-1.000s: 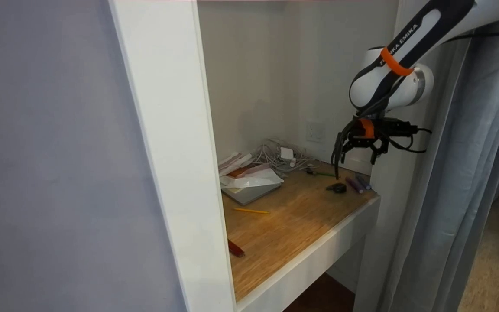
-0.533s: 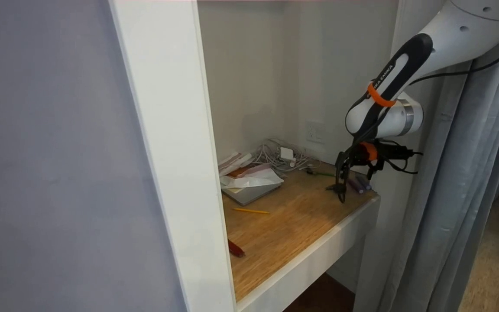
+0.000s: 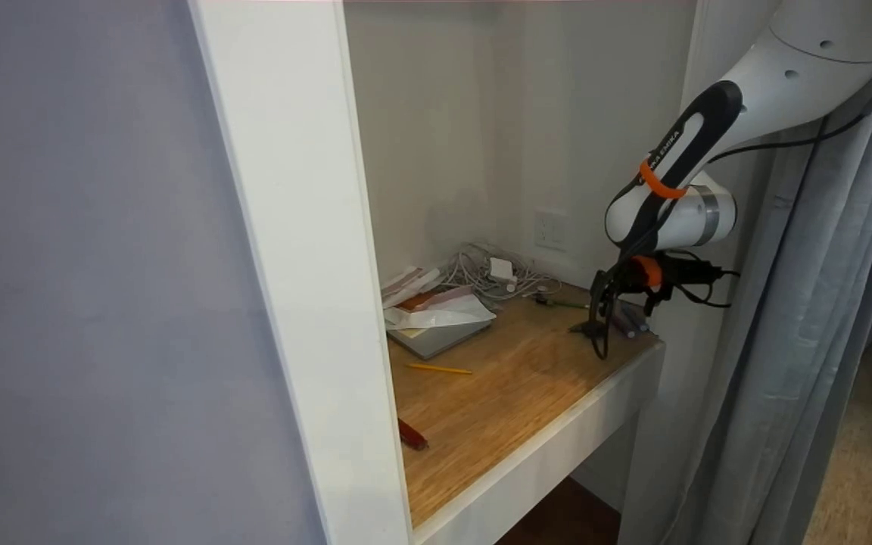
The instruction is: Pick up the purple marker and move it to the middle of the surface, pick up the blue marker and move it to the middle of the surface
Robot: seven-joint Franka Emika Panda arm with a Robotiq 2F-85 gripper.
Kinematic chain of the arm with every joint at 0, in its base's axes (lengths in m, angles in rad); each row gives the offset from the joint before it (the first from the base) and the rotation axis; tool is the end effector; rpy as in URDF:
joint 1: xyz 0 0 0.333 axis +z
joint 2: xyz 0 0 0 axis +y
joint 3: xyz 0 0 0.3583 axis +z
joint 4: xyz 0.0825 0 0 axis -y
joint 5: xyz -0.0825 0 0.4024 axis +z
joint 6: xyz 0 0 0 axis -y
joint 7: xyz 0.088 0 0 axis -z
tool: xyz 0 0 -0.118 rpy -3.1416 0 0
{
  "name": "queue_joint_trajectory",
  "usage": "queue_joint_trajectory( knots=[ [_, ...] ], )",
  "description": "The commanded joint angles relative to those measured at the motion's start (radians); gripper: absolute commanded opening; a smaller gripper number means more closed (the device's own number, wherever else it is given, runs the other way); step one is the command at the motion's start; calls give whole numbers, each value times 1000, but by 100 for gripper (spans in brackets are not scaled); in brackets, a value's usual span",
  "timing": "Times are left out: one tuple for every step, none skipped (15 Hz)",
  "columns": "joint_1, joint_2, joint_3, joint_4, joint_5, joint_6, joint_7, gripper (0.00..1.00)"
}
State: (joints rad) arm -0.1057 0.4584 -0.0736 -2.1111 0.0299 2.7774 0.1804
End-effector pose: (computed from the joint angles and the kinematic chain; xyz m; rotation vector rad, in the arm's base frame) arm 0.6203 -0.1123 0.2276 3.0519 -0.5799 0.3265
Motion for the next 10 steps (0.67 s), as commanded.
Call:
queue_joint_trajectory(
  knots=[
    [28, 22, -39, 17, -18, 16, -5, 100],
    [10, 38, -24, 31, -2, 28, -29, 100],
    [13, 50, -34, 38, -13, 44, -34, 100],
    [1, 60, -23, 47, 2, 52, -52, 100],
    [-9, 80, -17, 61, 9, 74, -68, 100],
    [-19, 96, -10, 73, 12, 101, -86, 100],
    [-33, 117, 2, 90, 24, 117, -99, 100],
    [-49, 135, 18, 104, 34, 134, -118, 100],
    [-61, 153, 28, 117, 34, 153, -138, 100],
    [-80, 173, 45, 132, 39, 170, -157, 100]
  ],
)
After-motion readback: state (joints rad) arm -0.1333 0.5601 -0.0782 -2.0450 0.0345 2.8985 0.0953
